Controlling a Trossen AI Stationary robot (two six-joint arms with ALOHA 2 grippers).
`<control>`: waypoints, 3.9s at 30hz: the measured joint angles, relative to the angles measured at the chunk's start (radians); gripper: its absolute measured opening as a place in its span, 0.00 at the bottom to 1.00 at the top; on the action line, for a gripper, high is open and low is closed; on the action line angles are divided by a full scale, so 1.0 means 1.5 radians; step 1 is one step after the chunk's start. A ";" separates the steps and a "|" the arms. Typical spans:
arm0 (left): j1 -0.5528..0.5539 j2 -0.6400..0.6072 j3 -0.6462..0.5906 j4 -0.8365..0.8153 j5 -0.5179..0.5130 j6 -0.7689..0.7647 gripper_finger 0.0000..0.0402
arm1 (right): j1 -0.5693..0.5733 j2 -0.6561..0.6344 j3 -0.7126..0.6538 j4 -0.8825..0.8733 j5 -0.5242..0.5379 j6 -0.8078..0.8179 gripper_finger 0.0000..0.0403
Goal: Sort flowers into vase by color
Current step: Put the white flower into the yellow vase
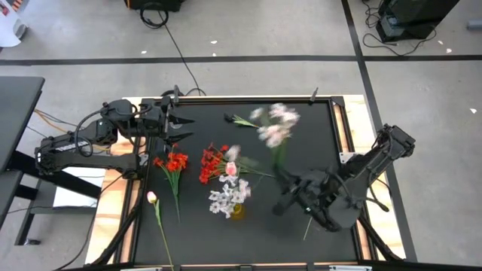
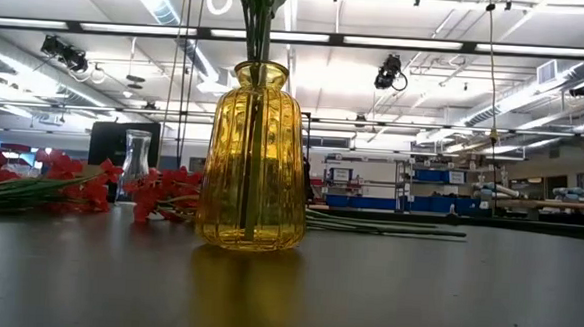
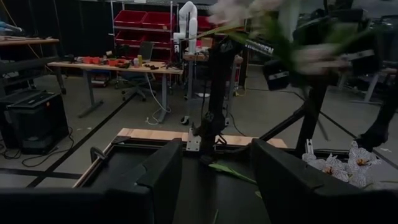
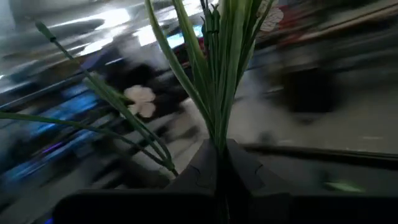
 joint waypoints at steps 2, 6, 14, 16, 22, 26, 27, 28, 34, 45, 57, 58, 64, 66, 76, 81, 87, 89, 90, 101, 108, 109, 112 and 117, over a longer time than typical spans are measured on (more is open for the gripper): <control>0.000 0.000 0.000 0.000 0.000 0.000 0.49 | 0.002 -0.005 0.000 -0.045 0.014 0.028 0.04; 0.000 0.000 0.000 0.000 0.000 0.000 0.49 | -0.016 -0.011 -0.005 -0.138 0.013 0.163 0.04; 0.000 0.000 0.000 0.000 0.000 0.000 0.49 | -0.058 -0.050 -0.091 -0.268 -0.005 0.269 0.04; 0.000 0.000 0.000 0.000 0.000 0.000 0.49 | -0.078 -0.065 -0.120 -0.295 -0.027 0.270 0.04; 0.000 0.000 0.000 0.000 0.000 0.000 0.49 | -0.192 -0.115 -0.218 -0.401 -0.210 0.350 0.04; 0.000 0.000 0.000 0.000 0.000 0.000 0.49 | -0.283 -0.130 -0.286 -0.479 -0.357 0.495 0.04; 0.000 0.000 0.000 0.000 0.000 0.000 0.49 | -0.306 -0.131 -0.303 -0.482 -0.384 0.526 0.04; 0.000 0.000 0.000 0.000 0.000 0.000 0.49 | -0.328 -0.131 -0.319 -0.485 -0.414 0.554 0.04; 0.000 0.000 0.000 0.000 0.000 0.000 0.49 | -0.453 -0.104 -0.403 -0.488 -0.600 0.659 0.06; 0.000 0.000 0.000 0.000 0.000 0.000 0.49 | -0.555 -0.052 -0.445 -0.485 -0.800 0.637 0.14; 0.000 0.000 0.000 0.000 0.000 0.000 0.49 | -0.629 -0.053 -0.437 -0.517 -1.008 0.400 0.49; 0.000 0.000 0.000 0.000 0.000 0.000 0.49 | -0.634 -0.054 -0.437 -0.520 -1.027 0.380 0.53; 0.000 0.000 0.000 0.000 0.000 0.000 0.49 | -0.653 -0.054 -0.437 -0.512 -1.089 0.259 0.75; 0.000 0.000 0.000 0.000 0.000 0.000 0.49 | -0.655 -0.054 -0.437 -0.513 -1.082 0.232 0.80; 0.000 0.000 0.000 0.000 0.000 0.000 0.49 | -0.648 0.022 -0.386 -0.508 -1.013 0.269 0.78; 0.000 0.000 0.000 0.000 0.000 0.000 0.49 | -0.632 0.102 -0.295 -0.561 -0.947 0.279 0.71; 0.000 0.000 0.000 0.000 0.000 0.000 0.49 | -0.620 0.174 -0.221 -0.653 -0.929 0.309 0.59; 0.000 0.000 0.000 0.000 0.000 0.000 0.49 | -0.614 0.182 -0.213 -0.656 -0.920 0.308 0.54; 0.000 0.000 0.000 0.000 0.000 0.000 0.49 | -0.613 0.184 -0.209 -0.658 -0.921 0.309 0.51; 0.000 0.000 0.000 0.000 0.000 0.000 0.49 | -0.612 0.170 -0.208 -0.652 -0.930 0.309 0.09; 0.000 0.000 0.000 0.000 0.000 0.000 0.49 | -0.608 0.112 -0.210 -0.645 -0.896 0.373 0.06; 0.000 0.000 0.000 0.000 0.000 0.000 0.49 | -0.605 0.100 -0.210 -0.642 -0.888 0.384 0.07; 0.000 0.000 0.000 0.000 0.000 0.000 0.49 | -0.592 0.056 -0.210 -0.622 -0.854 0.403 0.06; 0.000 0.000 0.000 0.000 0.000 0.000 0.49 | -0.547 -0.023 -0.221 -0.486 -0.781 0.361 0.05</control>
